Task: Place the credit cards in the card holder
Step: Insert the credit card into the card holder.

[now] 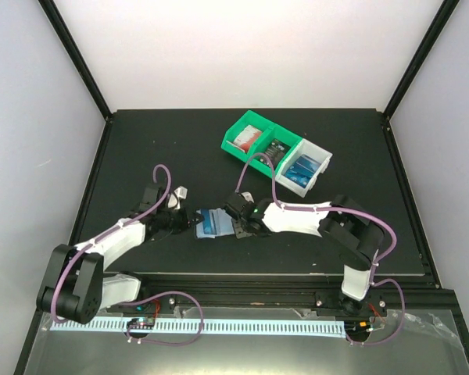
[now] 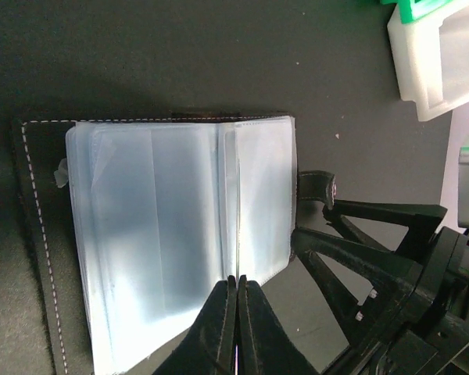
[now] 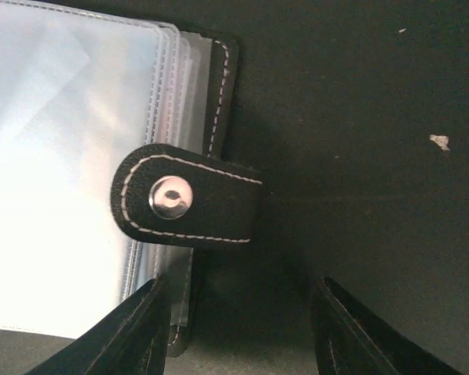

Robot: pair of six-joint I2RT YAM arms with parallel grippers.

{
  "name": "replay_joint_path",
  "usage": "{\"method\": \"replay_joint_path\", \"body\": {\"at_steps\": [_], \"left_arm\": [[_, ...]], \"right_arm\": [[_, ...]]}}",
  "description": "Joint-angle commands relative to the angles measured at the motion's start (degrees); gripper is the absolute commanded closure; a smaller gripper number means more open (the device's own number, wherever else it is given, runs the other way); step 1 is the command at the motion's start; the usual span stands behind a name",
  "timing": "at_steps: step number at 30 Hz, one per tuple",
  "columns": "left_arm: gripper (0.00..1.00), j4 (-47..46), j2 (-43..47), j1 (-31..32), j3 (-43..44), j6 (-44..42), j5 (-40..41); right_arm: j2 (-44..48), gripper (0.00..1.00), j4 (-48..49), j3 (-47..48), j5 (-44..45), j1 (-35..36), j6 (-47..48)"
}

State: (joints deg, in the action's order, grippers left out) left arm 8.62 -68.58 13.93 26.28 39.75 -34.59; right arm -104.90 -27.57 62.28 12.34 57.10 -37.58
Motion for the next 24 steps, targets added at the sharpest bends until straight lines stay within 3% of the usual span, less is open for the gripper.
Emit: {"method": "replay_joint_path", "body": {"at_steps": [1, 7, 11, 16, 24], "left_arm": [[0.98, -3.7, -2.4, -0.3, 3.3, -1.2, -2.6], [0.98, -5.8, -3.2, -0.2, 3.5, 0.9, -1.2], [0.98, -7.4, -3.1, -0.2, 2.3, 2.1, 0.2], [0.99, -8.7, -4.3, -0.2, 1.8, 2.4, 0.2], [0.98, -7.6, -6.6, -0.2, 2.1, 1.6, 1.7]], "right_arm": [[-0.5, 0.50, -1.3, 0.4, 3.8, 0.0, -1.2], [4.5, 0.50, -1.6, -0.1, 4.6, 0.1, -1.9], [7.1, 0.46, 1.6, -0.6, 0.6, 0.1, -0.9], [3.4, 0.44, 3.0, 1.1, -3.0, 0.1, -1.0], [-2.1, 0.45, -2.2, 4.7, 2.6, 0.0, -1.4]]}}
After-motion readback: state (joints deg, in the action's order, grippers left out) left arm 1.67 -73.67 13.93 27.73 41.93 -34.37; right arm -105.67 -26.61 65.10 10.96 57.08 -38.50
